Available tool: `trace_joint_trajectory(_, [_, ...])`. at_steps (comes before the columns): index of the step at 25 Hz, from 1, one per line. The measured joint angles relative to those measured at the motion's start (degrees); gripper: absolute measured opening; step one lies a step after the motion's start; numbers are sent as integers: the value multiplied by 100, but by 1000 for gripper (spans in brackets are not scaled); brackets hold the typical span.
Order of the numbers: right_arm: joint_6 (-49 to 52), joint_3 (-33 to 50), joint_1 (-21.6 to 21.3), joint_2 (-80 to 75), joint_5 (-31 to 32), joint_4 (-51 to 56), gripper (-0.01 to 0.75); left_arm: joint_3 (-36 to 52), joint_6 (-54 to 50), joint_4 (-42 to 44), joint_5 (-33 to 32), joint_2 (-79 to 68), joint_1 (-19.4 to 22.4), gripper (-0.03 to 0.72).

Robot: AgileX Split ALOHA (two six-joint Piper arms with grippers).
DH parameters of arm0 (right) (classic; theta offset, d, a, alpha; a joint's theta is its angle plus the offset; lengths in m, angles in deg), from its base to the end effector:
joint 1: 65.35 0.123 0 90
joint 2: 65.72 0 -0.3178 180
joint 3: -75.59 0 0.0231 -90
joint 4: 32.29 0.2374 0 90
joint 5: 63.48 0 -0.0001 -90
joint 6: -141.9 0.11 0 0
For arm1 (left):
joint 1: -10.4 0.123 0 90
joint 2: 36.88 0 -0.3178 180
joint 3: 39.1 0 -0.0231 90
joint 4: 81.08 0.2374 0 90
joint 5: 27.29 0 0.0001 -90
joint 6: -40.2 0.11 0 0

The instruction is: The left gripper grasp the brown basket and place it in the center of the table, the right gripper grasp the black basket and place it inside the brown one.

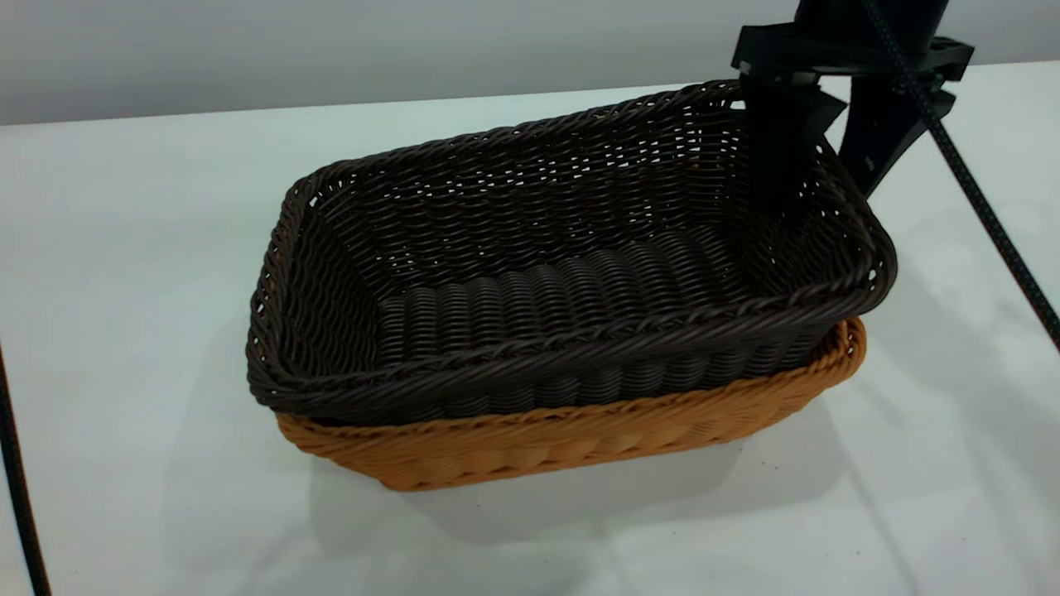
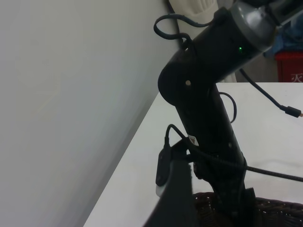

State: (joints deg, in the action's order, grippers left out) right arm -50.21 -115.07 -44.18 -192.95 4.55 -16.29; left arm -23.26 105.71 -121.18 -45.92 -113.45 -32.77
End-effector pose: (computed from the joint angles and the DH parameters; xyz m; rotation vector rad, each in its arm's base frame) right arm 0.3701 0.1735 0.1844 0.6961 -2.9376 -0.3757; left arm 0.1794 -0.1994 0.4139 1.1928 1.4492 -0.3888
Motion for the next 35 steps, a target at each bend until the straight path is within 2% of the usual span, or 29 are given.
trace_joint_trajectory(3, [0, -240, 0, 0, 225, 14, 537, 0, 0, 0, -6, 0, 0, 586])
trace_joint_trajectory(9, [86, -619, 0, 116, 200, 14, 533, 0, 0, 20, -101, 24, 0, 585])
trace_joint_trajectory(13, [120, -619, 0, 296, 207, -124, 455, 0, 0, 55, -150, 166, 0, 552])
trace_joint_trajectory(15, [126, -619, 0, 477, 207, -136, 375, 0, 0, 113, -150, 256, 0, 505])
trace_joint_trajectory(17, [167, -614, 0, 692, 207, -136, 283, 0, 0, 290, -158, 350, 0, 425])
trace_joint_trajectory(21, [252, -610, 0, 1264, 211, -76, 69, 0, 0, 388, -440, 510, 0, 211])
trace_joint_trajectory(22, [252, -603, 0, 1425, 211, -35, 37, 0, 0, 414, -566, 563, 0, 160])
trace_joint_trajectory(24, [246, -599, 0, 1730, 211, -10, 12, 0, 0, 544, -808, 687, 0, 55])
trace_joint_trajectory(25, [246, -596, 0, 1904, 211, -10, 6, 0, -7, 583, -967, 746, 0, 29])
trace_joint_trajectory(30, [182, -596, 0, 2789, 217, -5, 0, 5, -718, 976, -1300, 1191, 0, 2])
trace_joint_trajectory(35, [16, -596, 0, 3701, 229, 10, 1, 155, -1836, 1931, -1614, 1687, 0, -1])
